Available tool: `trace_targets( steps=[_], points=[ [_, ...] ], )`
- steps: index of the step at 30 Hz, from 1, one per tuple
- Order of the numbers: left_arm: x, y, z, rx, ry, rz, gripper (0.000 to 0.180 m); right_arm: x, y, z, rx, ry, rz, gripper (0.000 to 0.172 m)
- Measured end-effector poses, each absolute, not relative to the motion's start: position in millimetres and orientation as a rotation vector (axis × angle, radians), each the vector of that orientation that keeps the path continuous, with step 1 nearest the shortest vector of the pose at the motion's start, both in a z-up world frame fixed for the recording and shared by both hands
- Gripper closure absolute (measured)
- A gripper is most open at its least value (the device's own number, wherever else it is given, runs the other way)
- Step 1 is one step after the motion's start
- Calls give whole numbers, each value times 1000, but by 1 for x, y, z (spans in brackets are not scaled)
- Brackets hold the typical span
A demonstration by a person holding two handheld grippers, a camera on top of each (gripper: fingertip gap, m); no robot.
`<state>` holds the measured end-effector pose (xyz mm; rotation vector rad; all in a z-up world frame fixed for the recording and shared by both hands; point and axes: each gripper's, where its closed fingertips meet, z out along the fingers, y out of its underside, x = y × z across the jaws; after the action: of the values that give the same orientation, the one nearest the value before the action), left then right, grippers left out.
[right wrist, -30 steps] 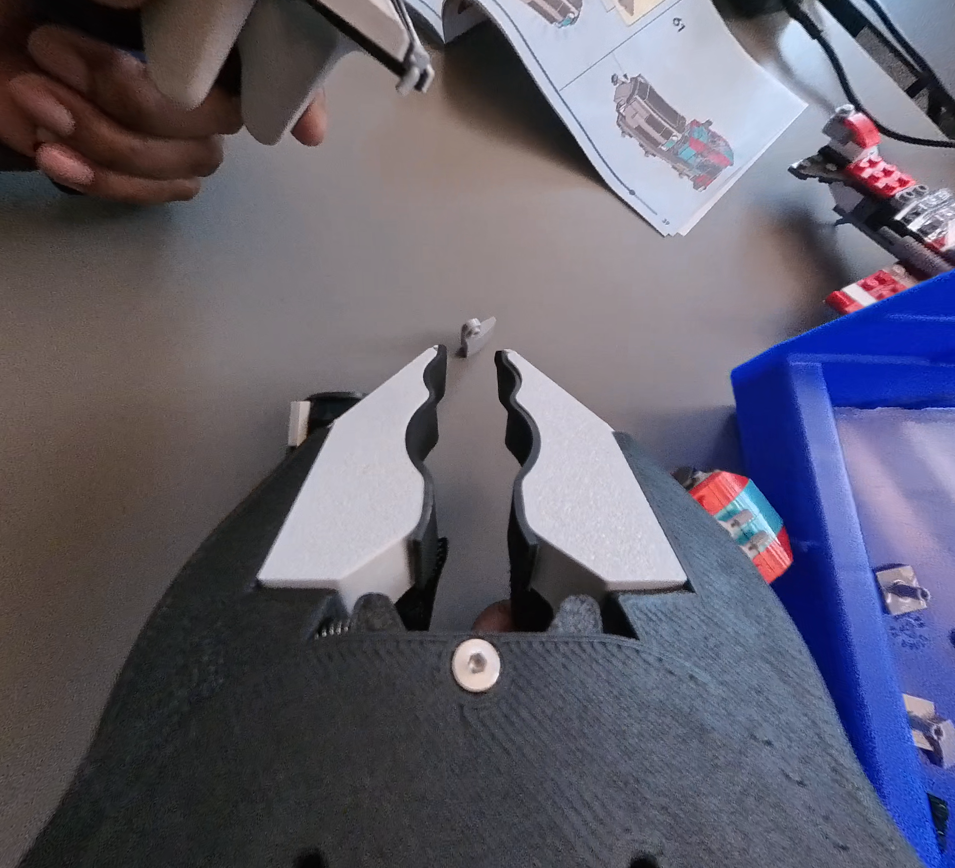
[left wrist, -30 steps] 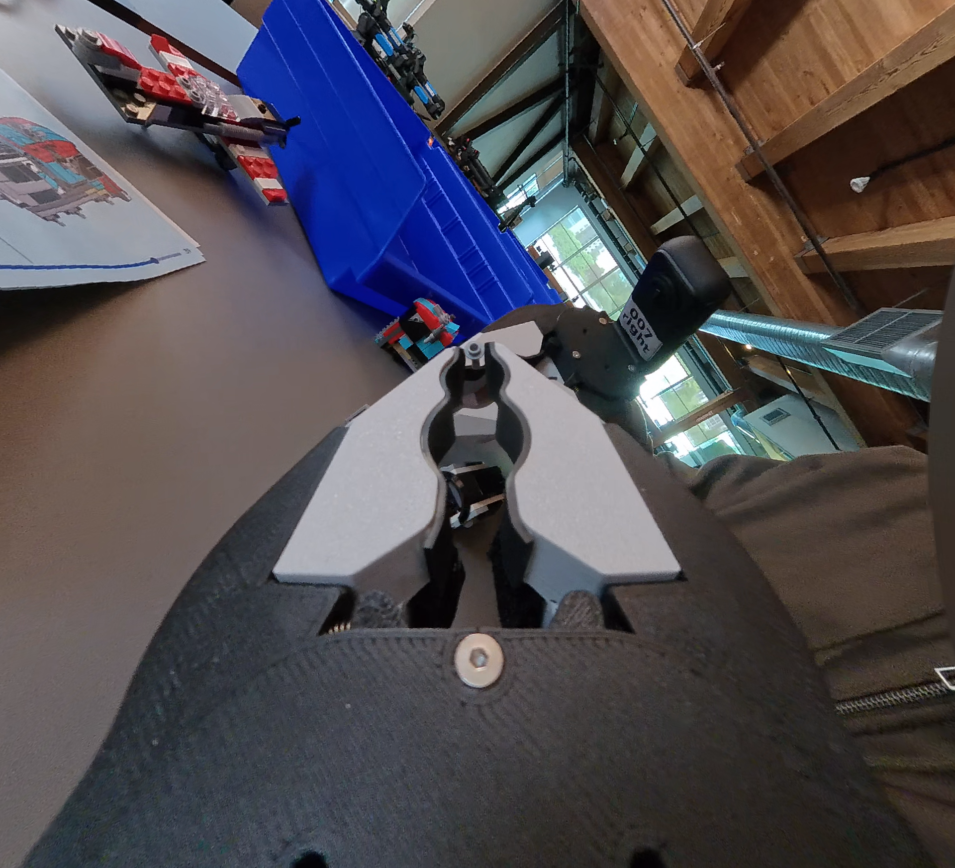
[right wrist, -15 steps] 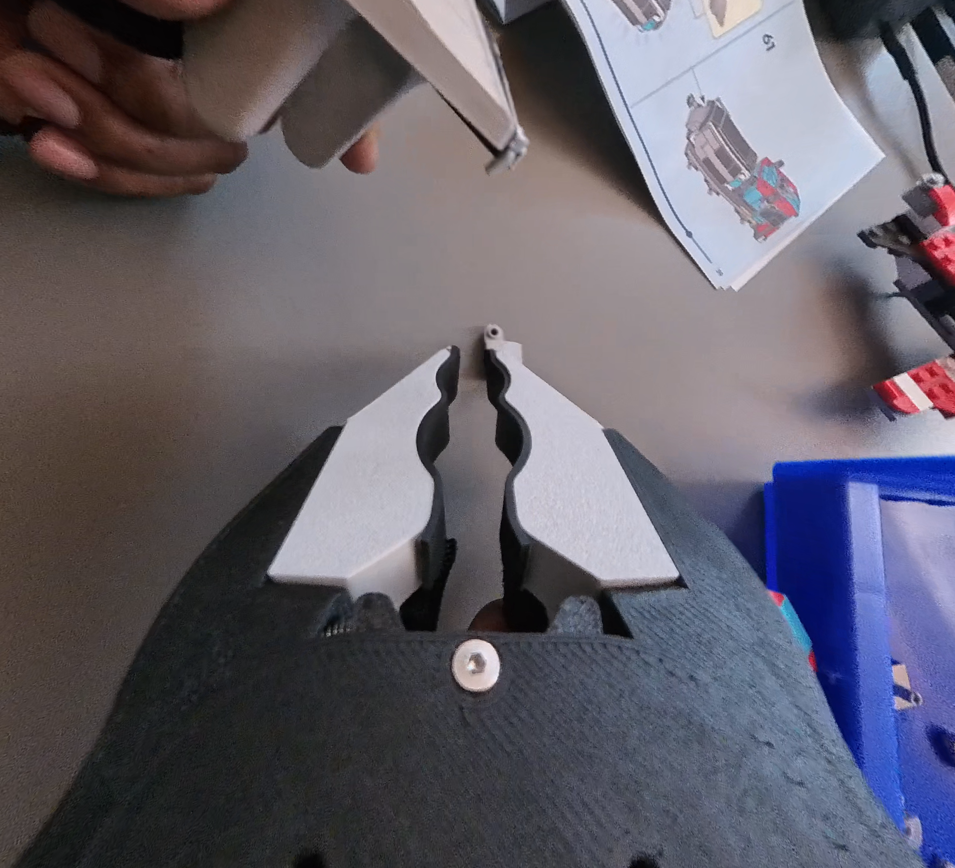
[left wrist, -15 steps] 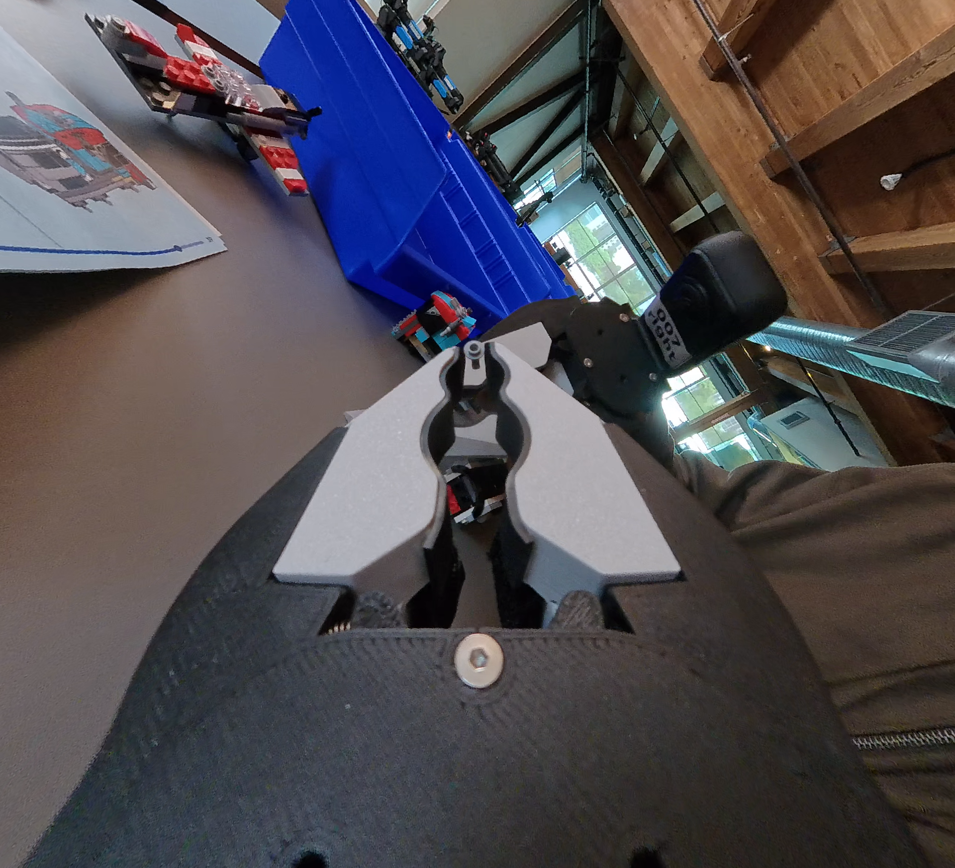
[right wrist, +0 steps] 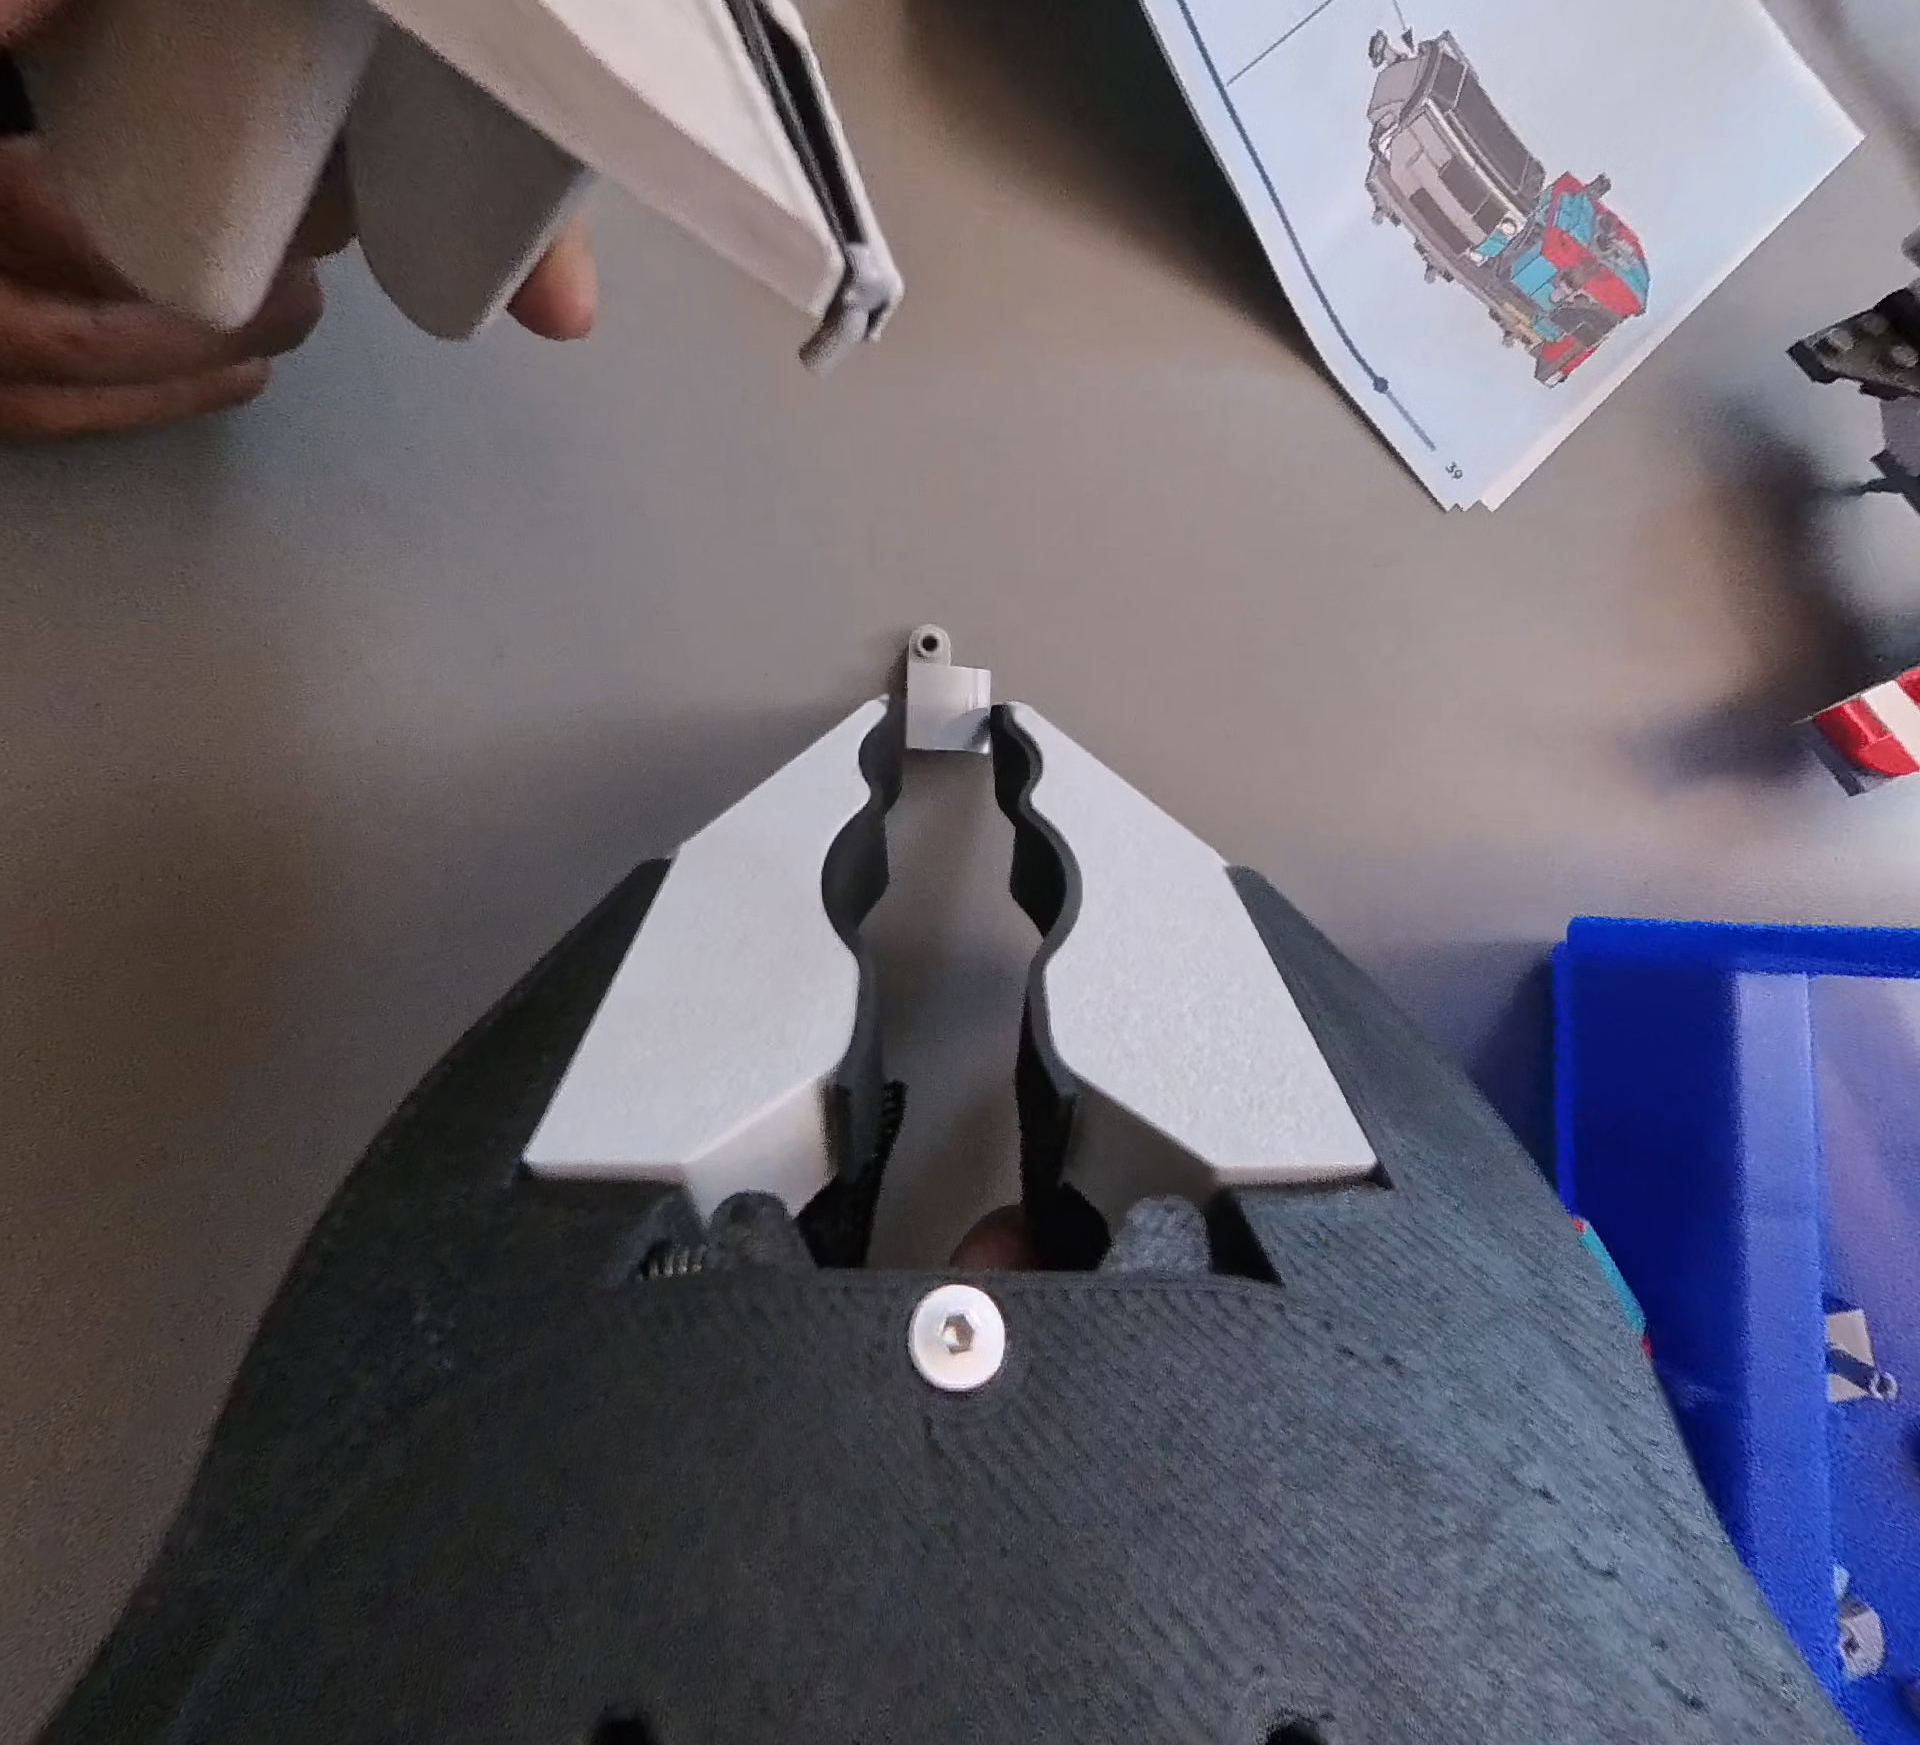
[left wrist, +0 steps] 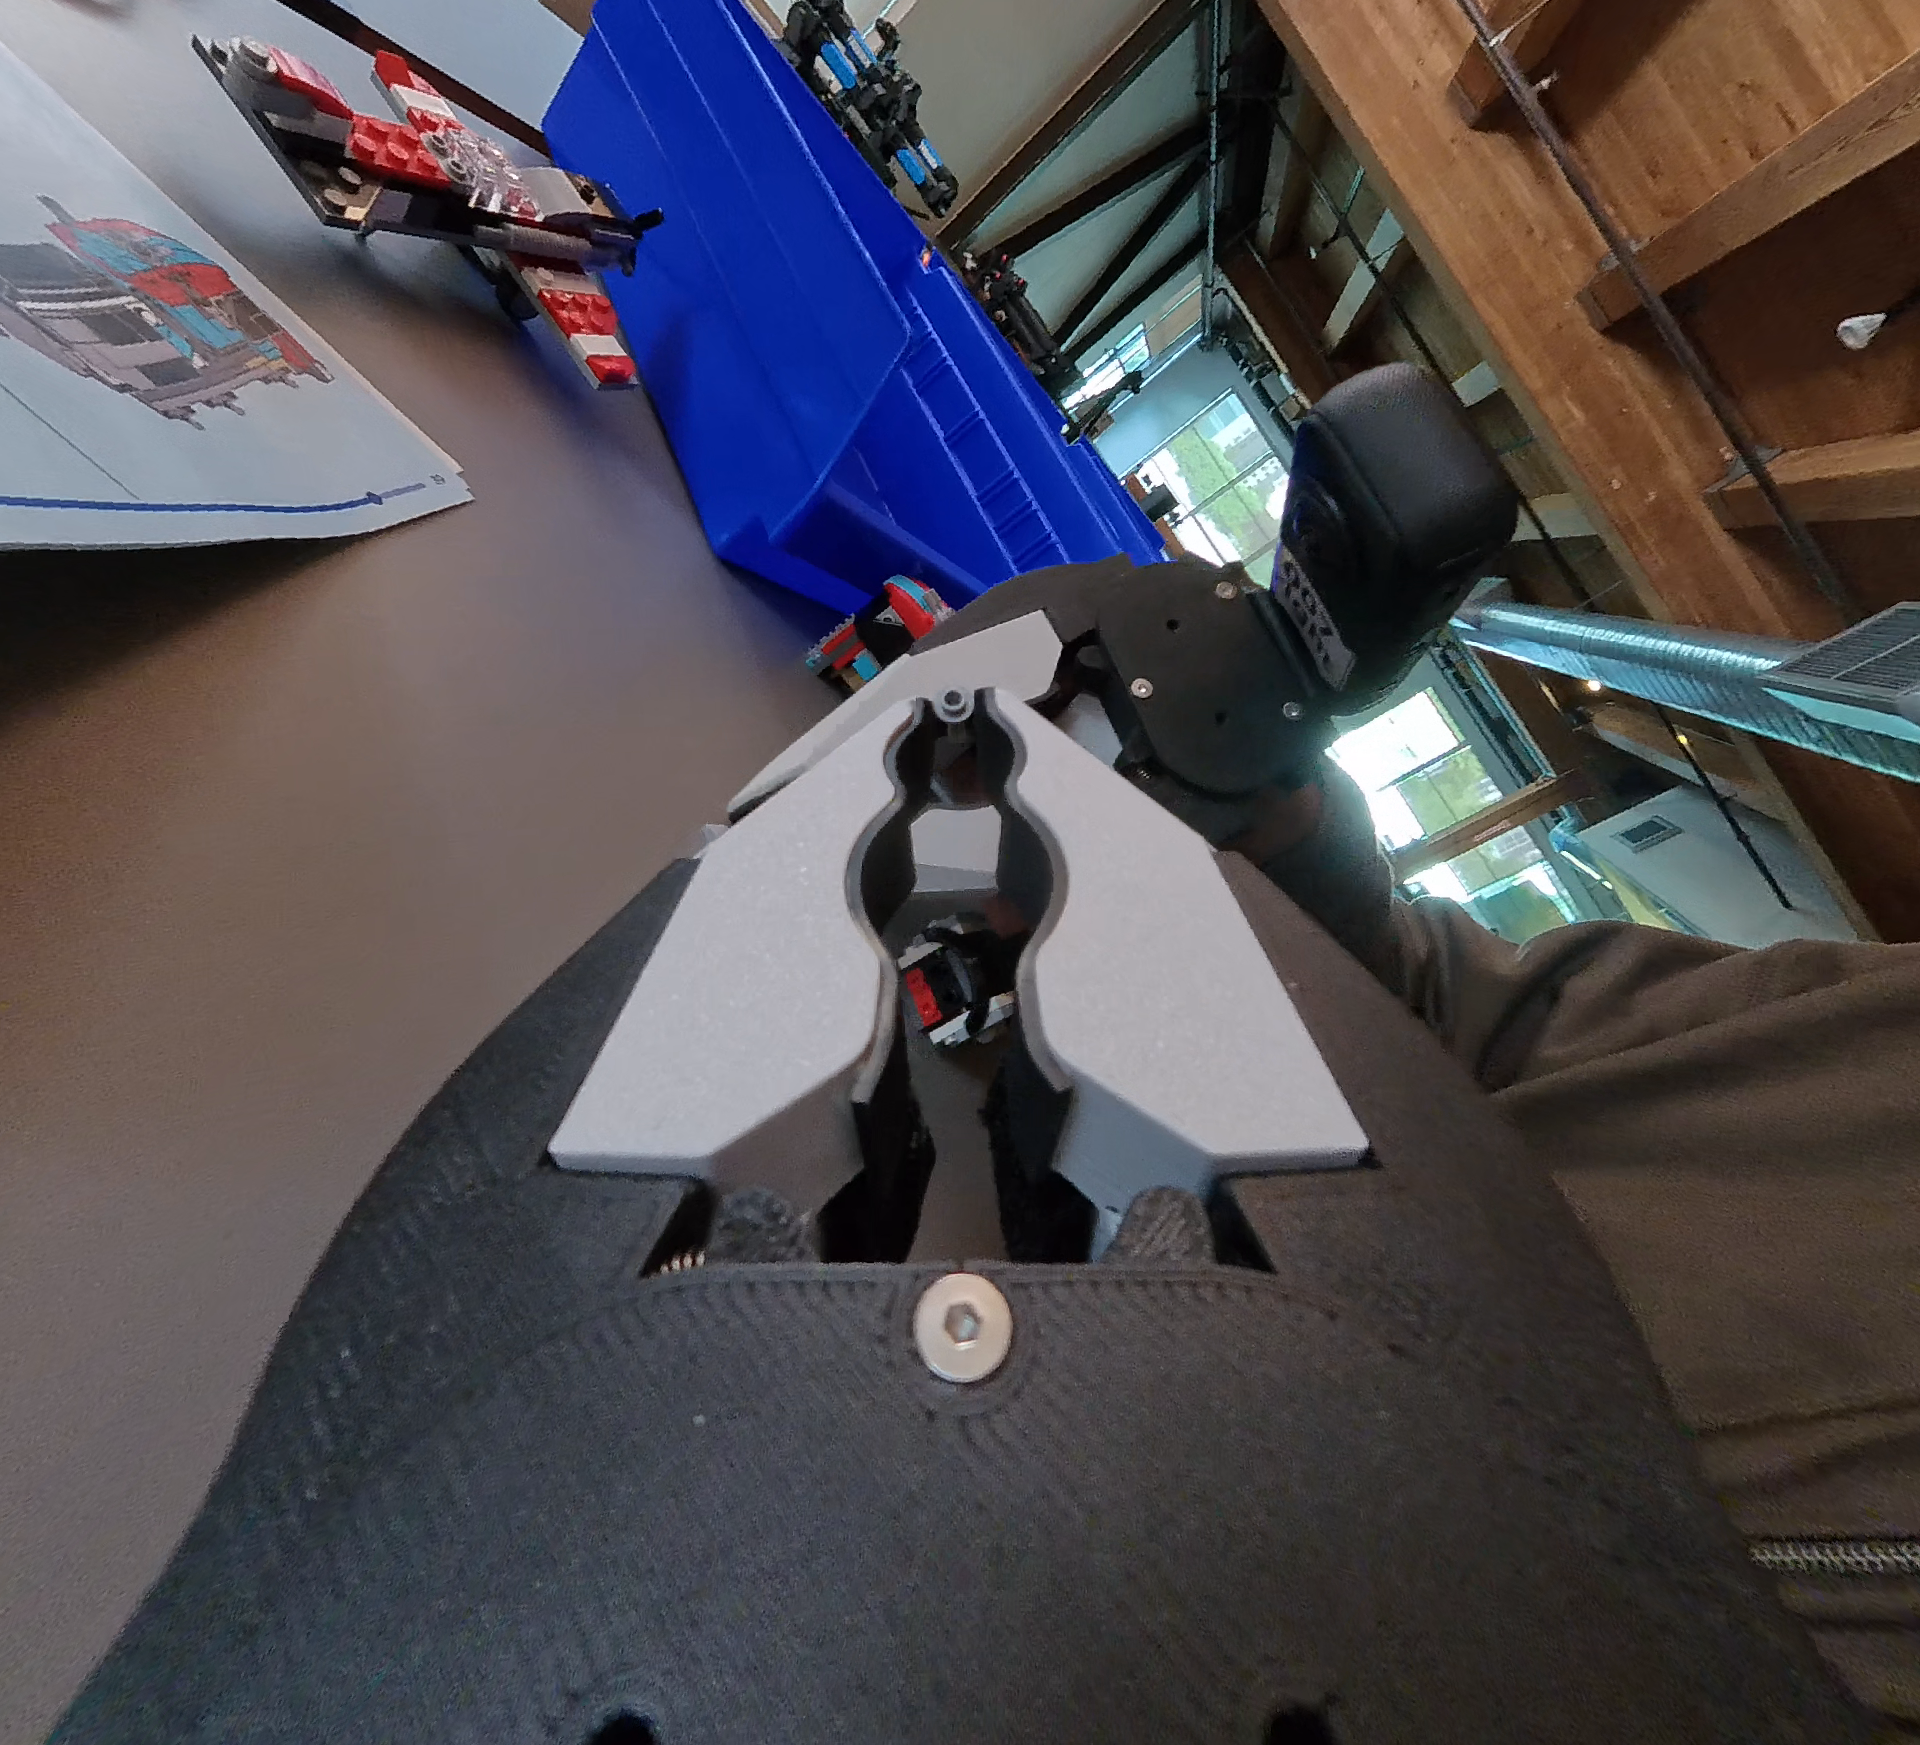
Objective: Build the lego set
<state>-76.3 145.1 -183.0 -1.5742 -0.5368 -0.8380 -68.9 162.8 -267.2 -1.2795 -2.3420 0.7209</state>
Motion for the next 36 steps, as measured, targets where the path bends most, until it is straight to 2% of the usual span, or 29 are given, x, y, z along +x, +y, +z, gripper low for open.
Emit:
trace_targets(
  steps=[6, 15, 18, 27, 36],
  points=[
    [-77, 146, -192, -1641, -522, -756, 172, -71, 158, -259, -1265, -2290, 816, 155],
    [-75, 149, -195, -1676, -493, -704, 173, -68, 151, -214, -1167, -2128, 1017, 156],
    [-74, 150, -195, -1684, -474, -682, 172, -65, 151, -208, -1150, -2111, 1033, 165],
    [-75, 150, -195, -1686, -472, -675, 172, -62, 158, -220, -1151, -2143, 985, 165],
    [-76, 149, -195, -1682, -493, -689, 172, -63, 149, -221, -934, -2151, 987, 166]
  ],
)
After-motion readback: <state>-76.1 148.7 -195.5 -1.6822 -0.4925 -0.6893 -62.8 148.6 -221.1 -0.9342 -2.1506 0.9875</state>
